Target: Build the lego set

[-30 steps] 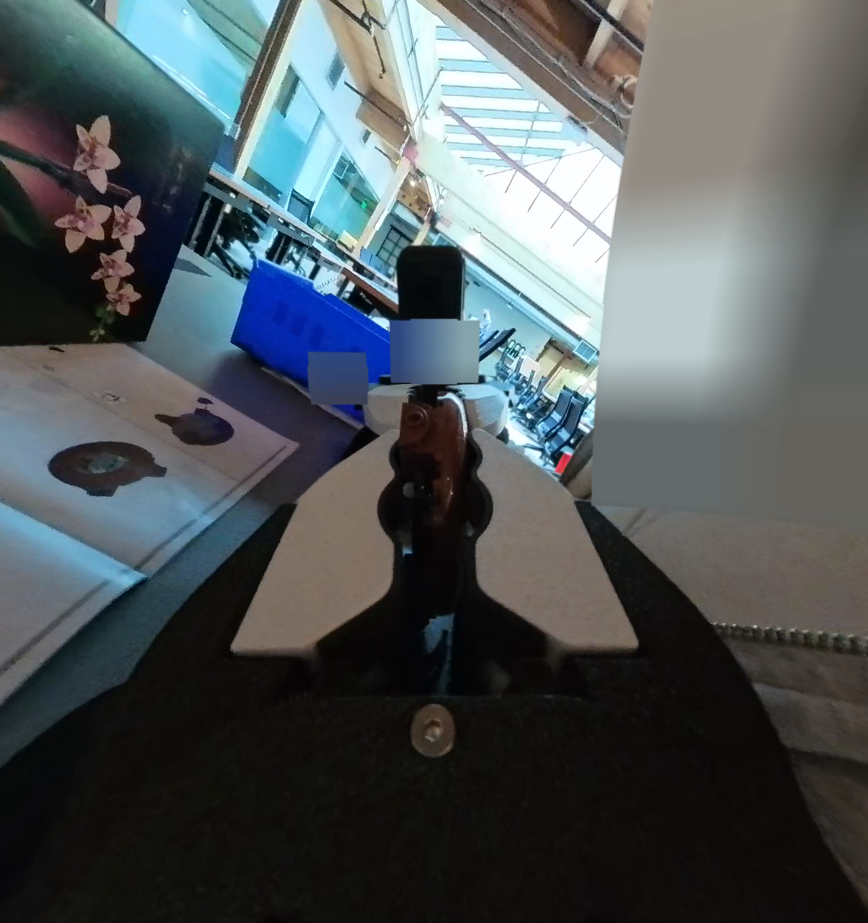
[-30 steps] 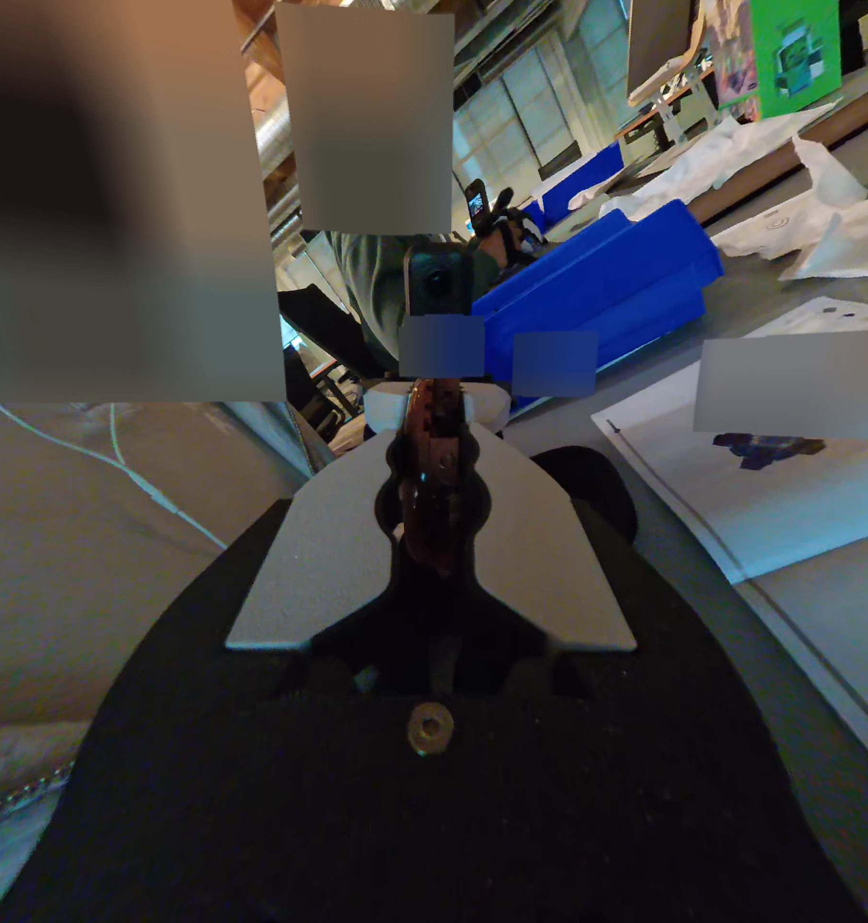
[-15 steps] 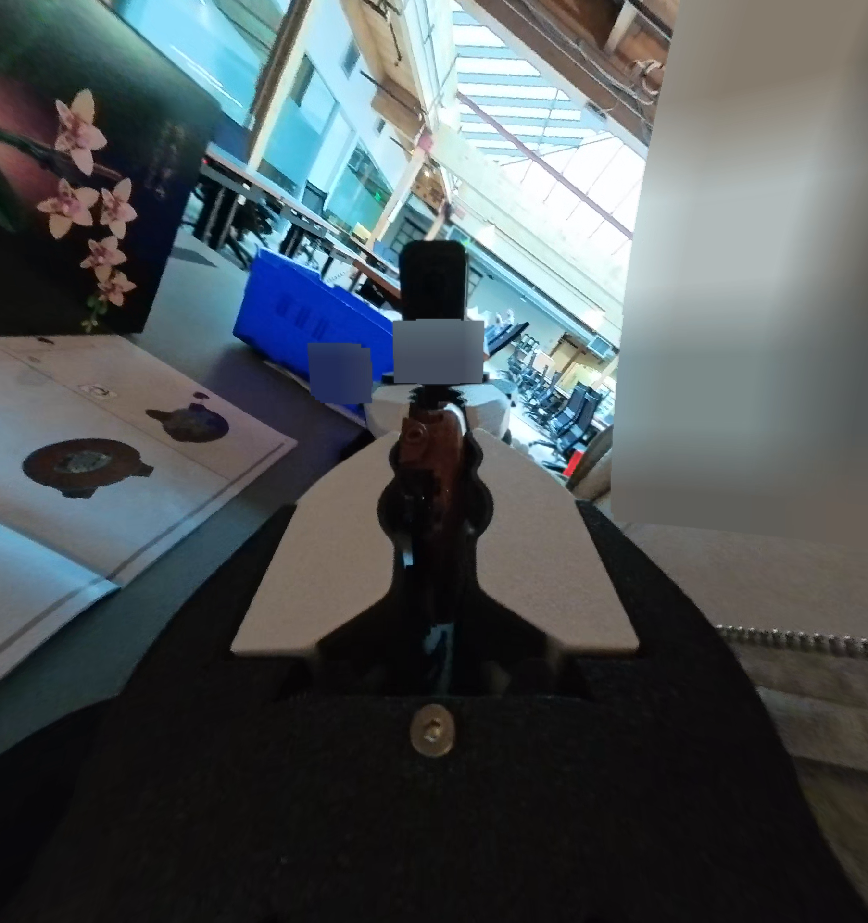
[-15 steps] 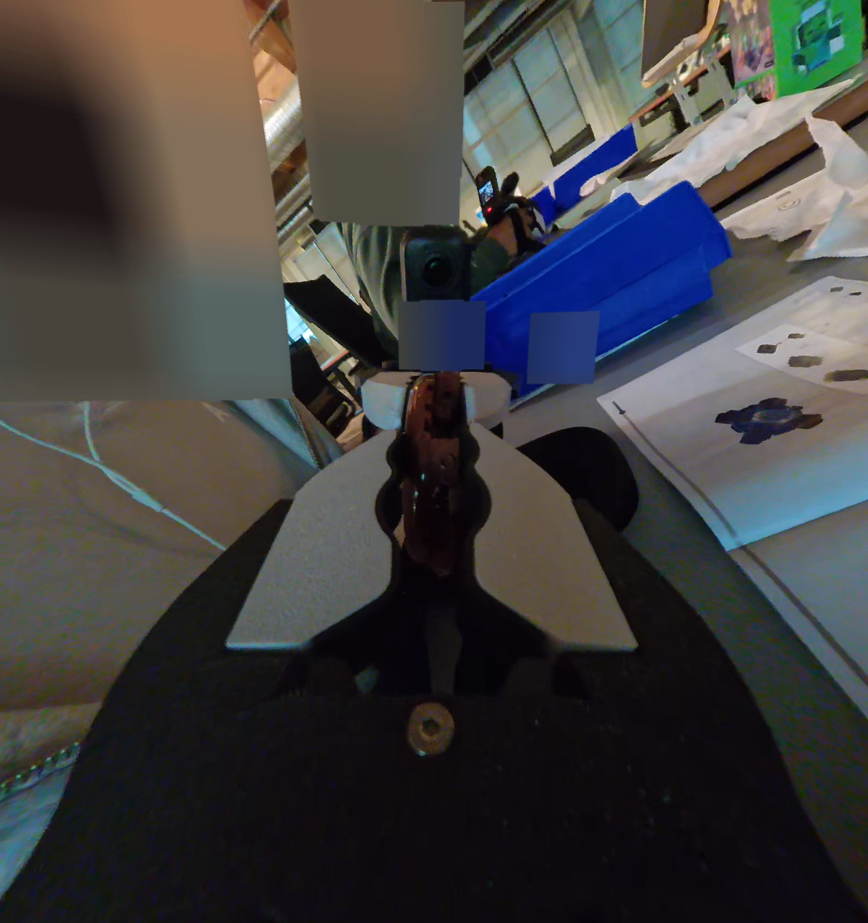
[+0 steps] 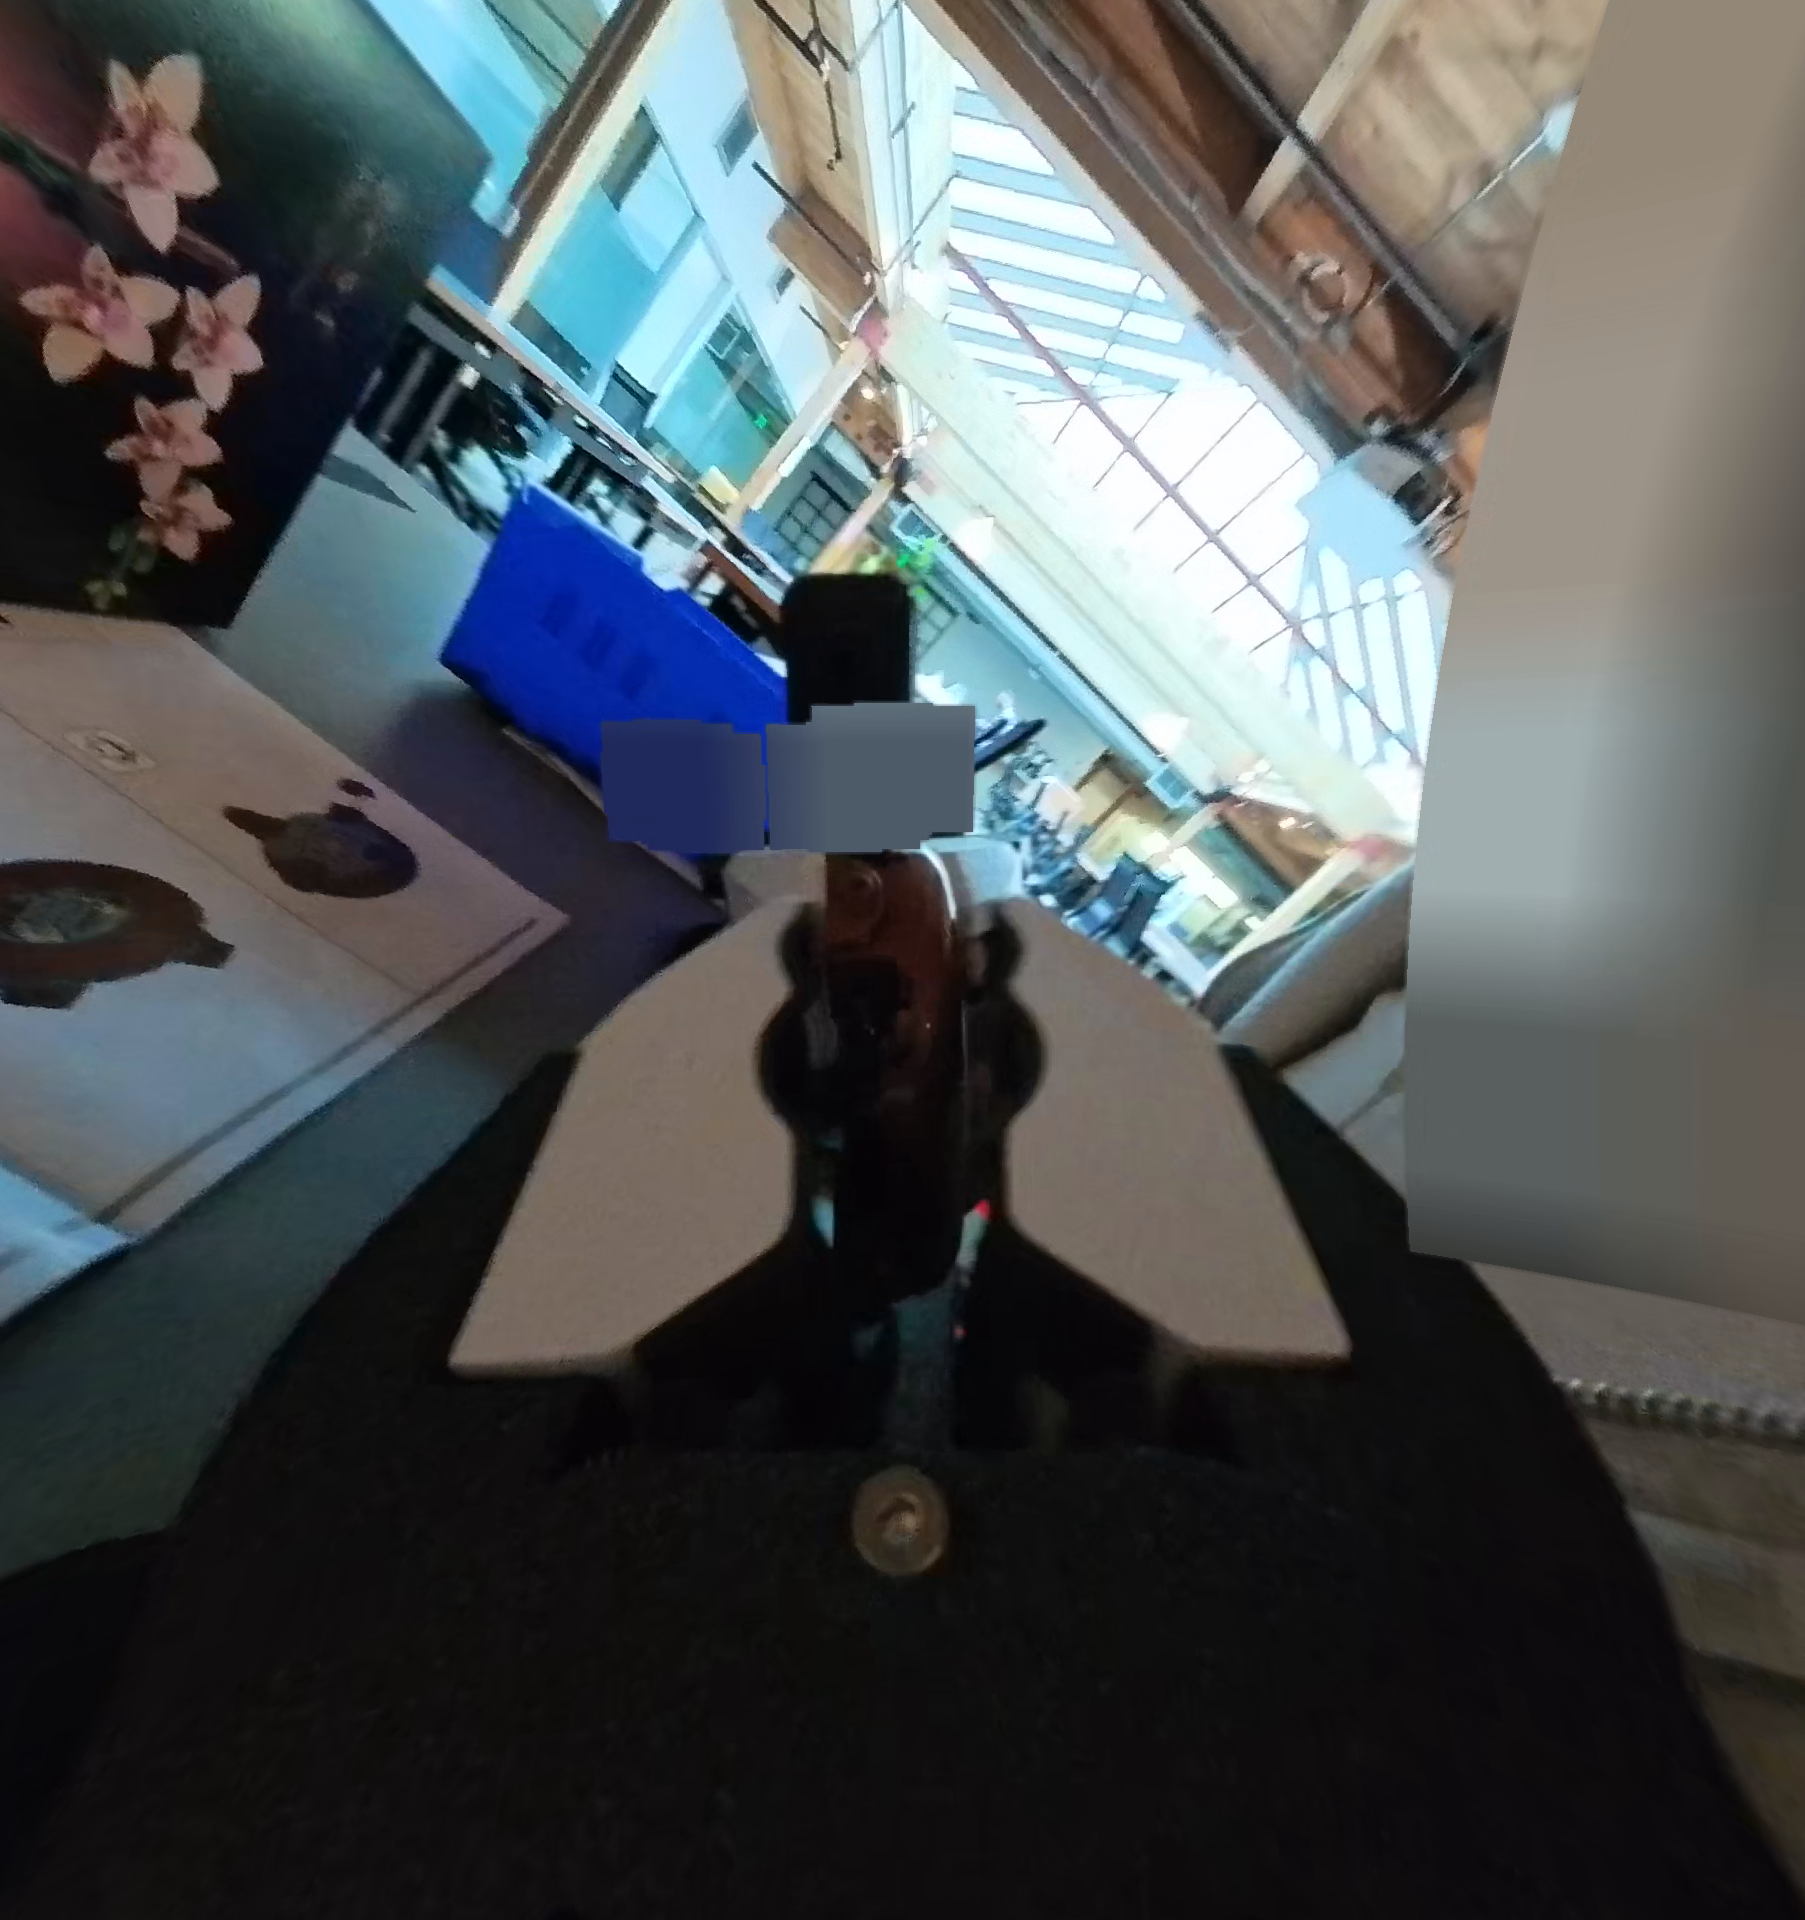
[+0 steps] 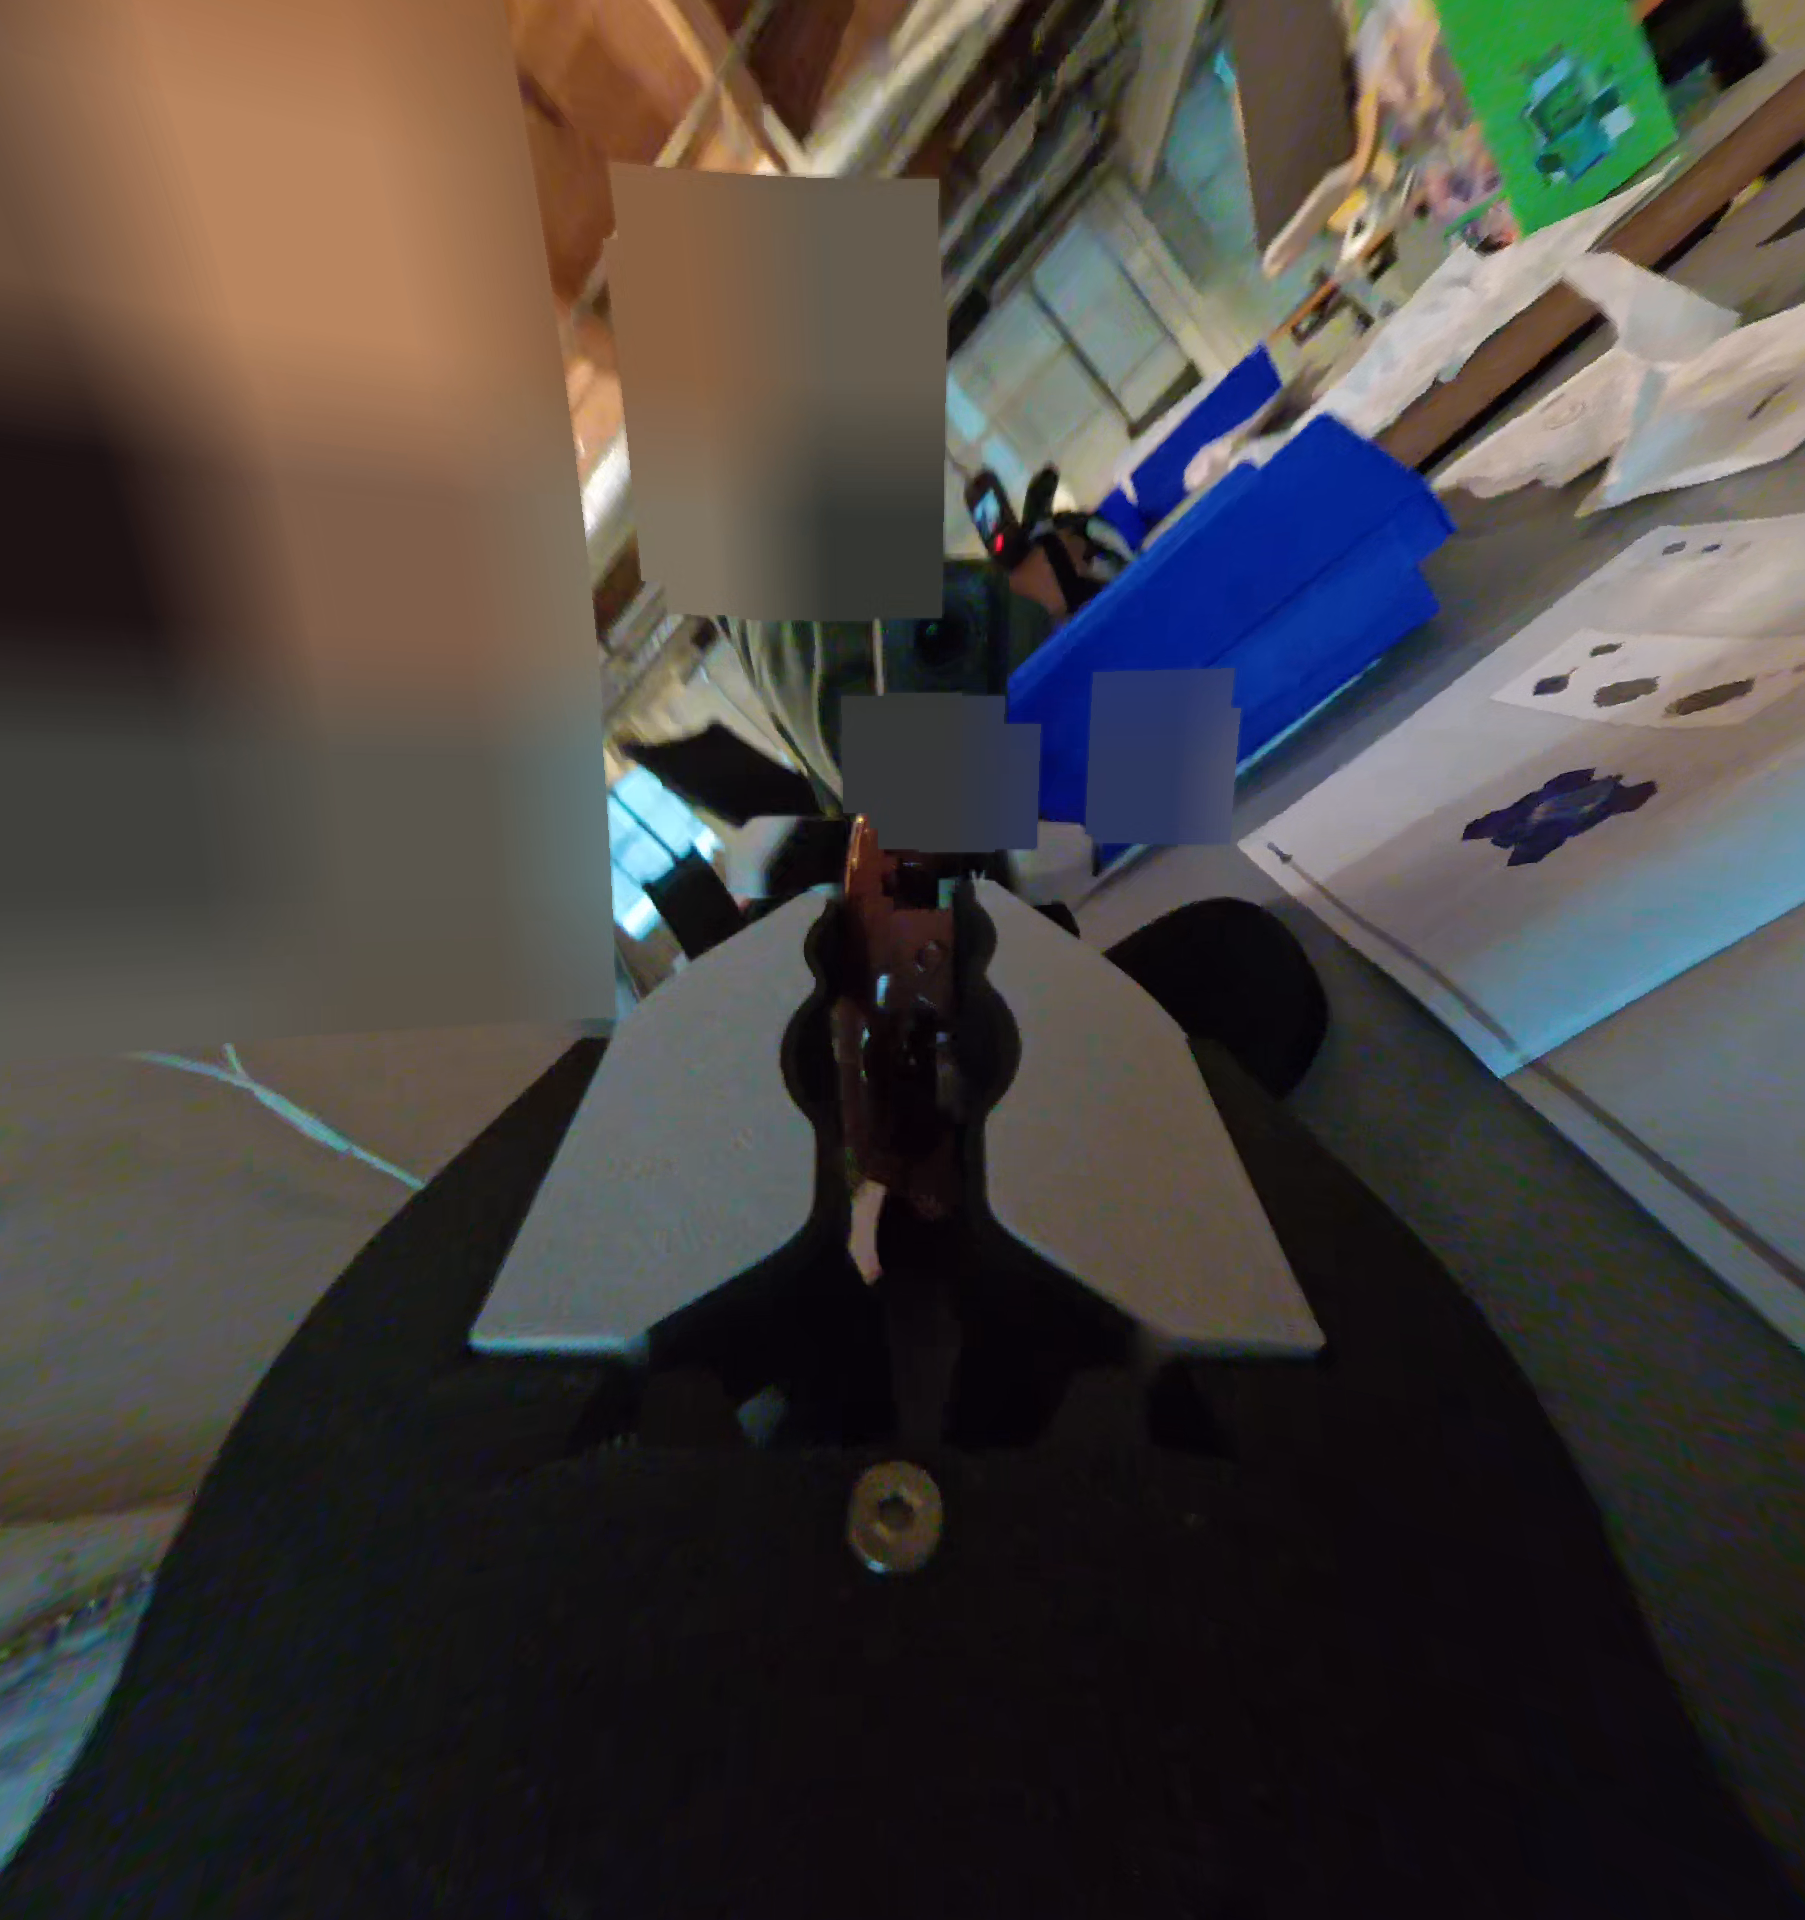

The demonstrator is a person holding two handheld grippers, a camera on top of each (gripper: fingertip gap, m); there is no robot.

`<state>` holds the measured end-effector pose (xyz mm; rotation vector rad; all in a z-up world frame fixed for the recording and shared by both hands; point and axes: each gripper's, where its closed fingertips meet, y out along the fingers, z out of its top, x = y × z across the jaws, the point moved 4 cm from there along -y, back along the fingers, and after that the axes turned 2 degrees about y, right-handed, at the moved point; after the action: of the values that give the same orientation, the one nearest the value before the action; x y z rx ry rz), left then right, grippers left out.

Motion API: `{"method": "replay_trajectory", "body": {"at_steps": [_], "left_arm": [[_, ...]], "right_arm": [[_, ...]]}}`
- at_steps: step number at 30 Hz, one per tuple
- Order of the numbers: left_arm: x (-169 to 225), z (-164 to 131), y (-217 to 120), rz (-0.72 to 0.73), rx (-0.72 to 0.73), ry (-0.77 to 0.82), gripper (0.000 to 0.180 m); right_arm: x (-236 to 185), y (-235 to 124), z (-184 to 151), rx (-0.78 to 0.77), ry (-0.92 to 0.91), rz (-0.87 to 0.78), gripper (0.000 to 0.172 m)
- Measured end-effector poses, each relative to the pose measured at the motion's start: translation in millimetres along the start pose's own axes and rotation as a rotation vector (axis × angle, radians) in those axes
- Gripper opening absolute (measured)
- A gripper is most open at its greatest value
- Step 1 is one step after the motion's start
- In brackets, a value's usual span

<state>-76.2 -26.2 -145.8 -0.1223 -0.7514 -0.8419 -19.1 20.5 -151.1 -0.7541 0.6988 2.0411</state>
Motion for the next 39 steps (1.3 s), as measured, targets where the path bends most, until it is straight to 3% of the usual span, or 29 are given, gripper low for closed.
{"method": "replay_trajectory", "body": {"at_steps": [1,3,5,8,12,19,24,26,28,30,33,39], "left_arm": [[-1,2,0,-0.011,-0.004,-0.043,0.053],[-2,2,-3,-0.017,-0.034,-0.069,0.063],[-4,4,-6,0.0,-0.021,-0.058,0.059],[-5,8,-10,0.01,0.028,-0.092,0.049],[-13,13,-17,0.05,0.123,-0.112,0.02],[-6,13,-23,0.065,0.111,-0.011,0.019],[-10,12,-24,0.041,0.115,-0.083,0.02],[-12,9,-23,0.039,0.082,-0.117,0.039],[-10,5,-21,0.018,0.05,-0.115,0.021],[-11,7,-22,0.034,0.069,-0.114,0.02],[-8,14,-24,0.025,0.144,-0.082,0.02],[1,19,-28,0.006,0.17,0.018,0.02]], "right_arm": [[2,-3,3,0.043,0.043,0.011,0.017],[7,-8,7,0.095,0.108,0.018,0.018],[10,-8,5,0.096,0.125,0.008,0.017],[10,-4,3,0.091,0.138,0.011,0.018],[9,3,0,0.047,0.097,-0.029,0.017],[2,9,0,-0.009,0.02,-0.045,0.018],[7,10,0,-0.003,0.073,-0.053,0.018],[8,11,1,0.001,0.097,-0.045,0.018],[9,14,1,0.004,0.126,-0.037,0.018],[8,16,4,-0.001,0.111,-0.02,0.018],[-2,17,14,0.034,0.107,0.076,0.039],[-3,19,12,-0.014,0.0,0.023,0.037]]}}
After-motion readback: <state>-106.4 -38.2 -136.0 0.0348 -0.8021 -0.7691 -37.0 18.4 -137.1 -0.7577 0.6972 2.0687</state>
